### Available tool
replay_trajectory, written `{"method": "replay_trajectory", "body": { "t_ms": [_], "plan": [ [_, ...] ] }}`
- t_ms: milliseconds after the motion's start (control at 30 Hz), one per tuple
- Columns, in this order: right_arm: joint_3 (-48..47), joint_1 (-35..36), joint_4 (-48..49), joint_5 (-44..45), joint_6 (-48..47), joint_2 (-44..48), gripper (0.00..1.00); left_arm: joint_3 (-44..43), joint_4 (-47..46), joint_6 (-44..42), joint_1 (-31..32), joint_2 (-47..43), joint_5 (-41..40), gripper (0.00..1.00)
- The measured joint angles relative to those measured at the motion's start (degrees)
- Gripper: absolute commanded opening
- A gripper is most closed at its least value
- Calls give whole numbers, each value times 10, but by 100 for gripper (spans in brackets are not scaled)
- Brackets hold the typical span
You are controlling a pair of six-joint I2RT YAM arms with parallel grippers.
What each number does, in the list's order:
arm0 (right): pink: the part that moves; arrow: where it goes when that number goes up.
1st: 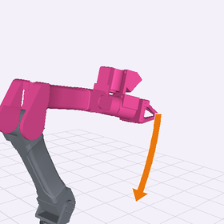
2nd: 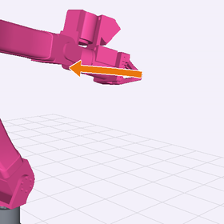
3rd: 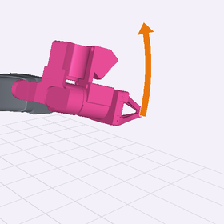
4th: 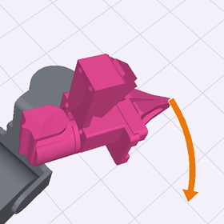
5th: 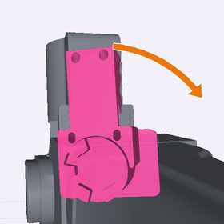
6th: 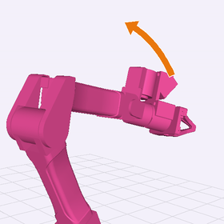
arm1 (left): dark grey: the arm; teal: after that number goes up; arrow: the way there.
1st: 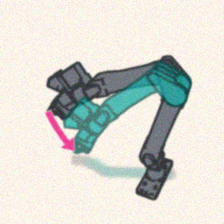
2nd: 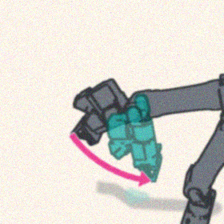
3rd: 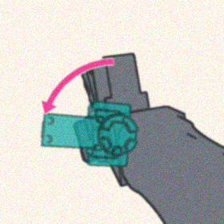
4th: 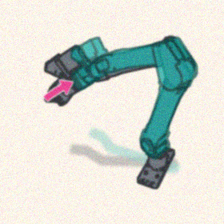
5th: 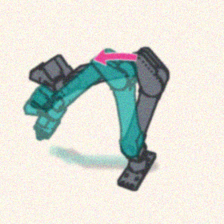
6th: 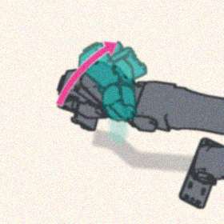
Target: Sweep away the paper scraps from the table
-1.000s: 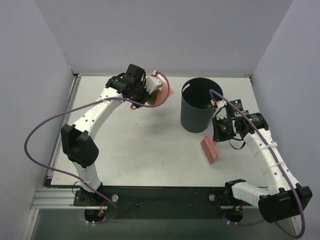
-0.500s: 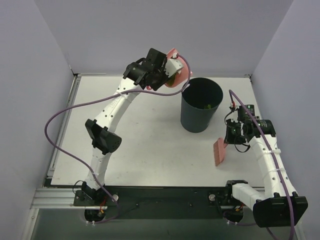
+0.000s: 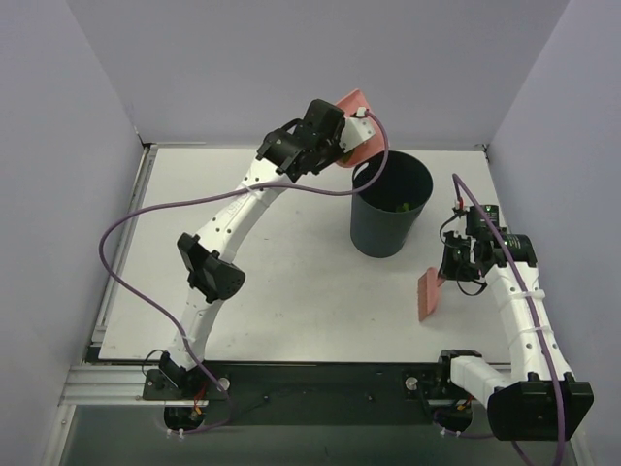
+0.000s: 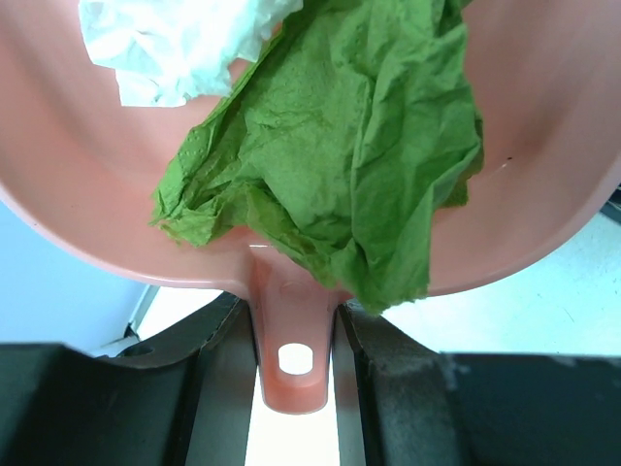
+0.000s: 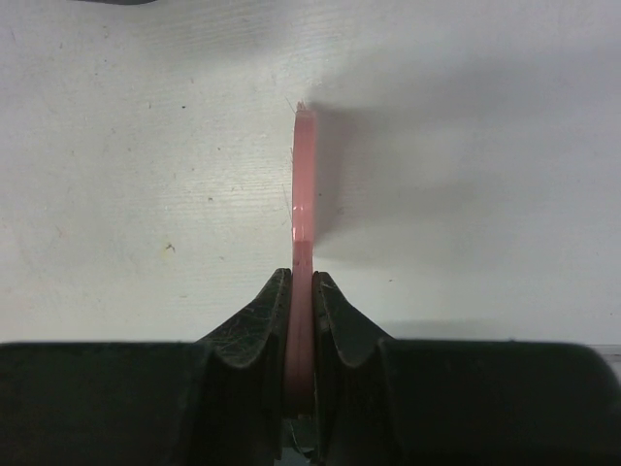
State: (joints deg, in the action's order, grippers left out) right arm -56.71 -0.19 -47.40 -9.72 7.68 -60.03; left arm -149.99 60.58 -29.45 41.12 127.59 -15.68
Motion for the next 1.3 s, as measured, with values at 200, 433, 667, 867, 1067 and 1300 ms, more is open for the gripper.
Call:
{"method": "replay_trajectory", "body": {
  "t_ms": [200,433,667,867,1067,1300],
  "plan": [
    [0,-17,4,0,2,0,0,-14,-49,-31,23,20,-32,0],
    [0,-18,5,-2,3,1,0,-19,-142,-120,63,64,-78,0],
    [0,-25,5,-2,3,12,0,-12,-203,-224,86,80,-99,0],
    [0,-32,5,-10,13,17,0,38,-257,-320,85,79,-114,0],
    [1,-38,9,-13,16,17,0,63,-289,-391,83,78,-121,0],
    [1,-39,9,-17,17,17,0,166,-400,-509,87,48,-135,0]
  ]
}}
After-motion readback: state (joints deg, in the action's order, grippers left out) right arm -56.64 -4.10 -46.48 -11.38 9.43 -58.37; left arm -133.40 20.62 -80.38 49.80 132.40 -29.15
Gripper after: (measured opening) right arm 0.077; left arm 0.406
